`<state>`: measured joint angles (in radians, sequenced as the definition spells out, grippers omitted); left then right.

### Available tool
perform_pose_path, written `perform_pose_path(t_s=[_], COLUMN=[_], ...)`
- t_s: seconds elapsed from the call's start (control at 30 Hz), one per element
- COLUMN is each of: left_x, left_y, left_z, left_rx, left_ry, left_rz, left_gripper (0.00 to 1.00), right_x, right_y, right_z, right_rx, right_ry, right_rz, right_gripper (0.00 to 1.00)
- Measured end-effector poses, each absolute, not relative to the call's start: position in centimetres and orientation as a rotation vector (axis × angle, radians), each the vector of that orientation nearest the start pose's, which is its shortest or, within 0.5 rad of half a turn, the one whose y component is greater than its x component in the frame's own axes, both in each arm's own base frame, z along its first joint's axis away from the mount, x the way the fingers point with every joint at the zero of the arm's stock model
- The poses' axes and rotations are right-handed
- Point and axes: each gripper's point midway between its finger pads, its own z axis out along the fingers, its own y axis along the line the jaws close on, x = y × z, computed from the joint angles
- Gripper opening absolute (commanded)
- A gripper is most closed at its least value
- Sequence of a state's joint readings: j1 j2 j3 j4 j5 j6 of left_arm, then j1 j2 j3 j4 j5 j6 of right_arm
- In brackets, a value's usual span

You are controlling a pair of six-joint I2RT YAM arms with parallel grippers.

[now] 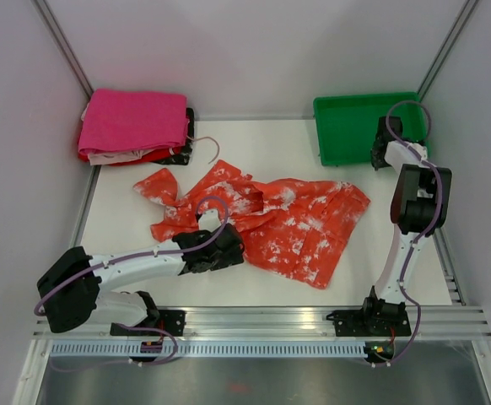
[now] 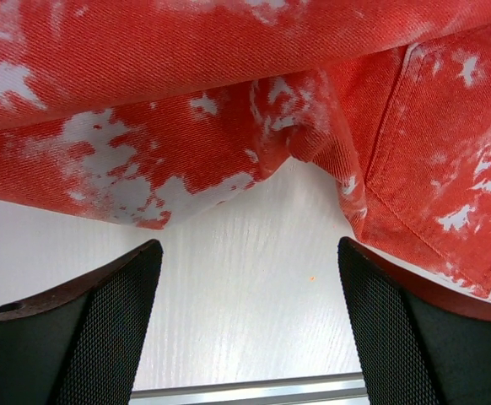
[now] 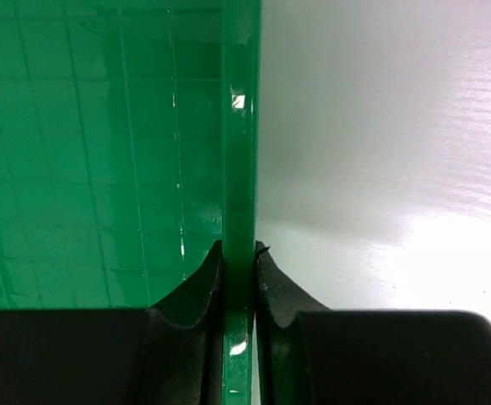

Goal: Fold and stack the trousers
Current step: Flatten the trousers out

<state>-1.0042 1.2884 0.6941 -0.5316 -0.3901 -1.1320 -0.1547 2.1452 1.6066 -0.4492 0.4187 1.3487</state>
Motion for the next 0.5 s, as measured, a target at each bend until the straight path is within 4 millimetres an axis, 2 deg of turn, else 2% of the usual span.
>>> perform_pose_path(t_s=[0.03,0.07,0.1,0.17,0.23,0.37,0.43,0.5], left_x=[17.5,17.5,17.5,17.5,17.5,17.4,17.4,17.4], left_y=[-21.5,-21.4,-21.4,-21.3,-21.3,-21.3,-21.3,-21.2], left_z=[4.6,4.6,4.5,4.5,4.4,4.3,4.4,4.6], left_rx=[-0.282,-0.283,-0.284,-0.285,-0.283,-0.267,-0.262,-0.260], left_ry=[2.565,2.566,2.566,2.567,2.570,2.575,2.576,2.573], left_rz=[-0.265,-0.263,-0.262,-0.260,-0.256,-0.250,-0.250,-0.255], left_gripper=[0.90,0.90,0.90,0.90,0.89,0.90,0.90,0.92], right_x=[52.5,52.6,52.7,52.8,53.0,53.3,53.4,53.4], right_y=[-11.5,-11.3,-11.1,-10.7,-10.2,-9.2,-8.5,-7.6], right_z=[4.7,4.6,4.6,4.5,4.5,5.2,6.6,9.4], right_rx=[1.771,1.768,1.769,1.753,1.724,1.663,1.615,1.538], right_ry=[1.680,1.691,1.696,1.727,1.763,1.824,1.847,1.863], right_rz=[-0.009,0.002,0.017,0.039,0.060,0.119,0.176,0.248], right_gripper=[0.27,0.55,0.74,0.94,0.98,0.98,0.98,0.98])
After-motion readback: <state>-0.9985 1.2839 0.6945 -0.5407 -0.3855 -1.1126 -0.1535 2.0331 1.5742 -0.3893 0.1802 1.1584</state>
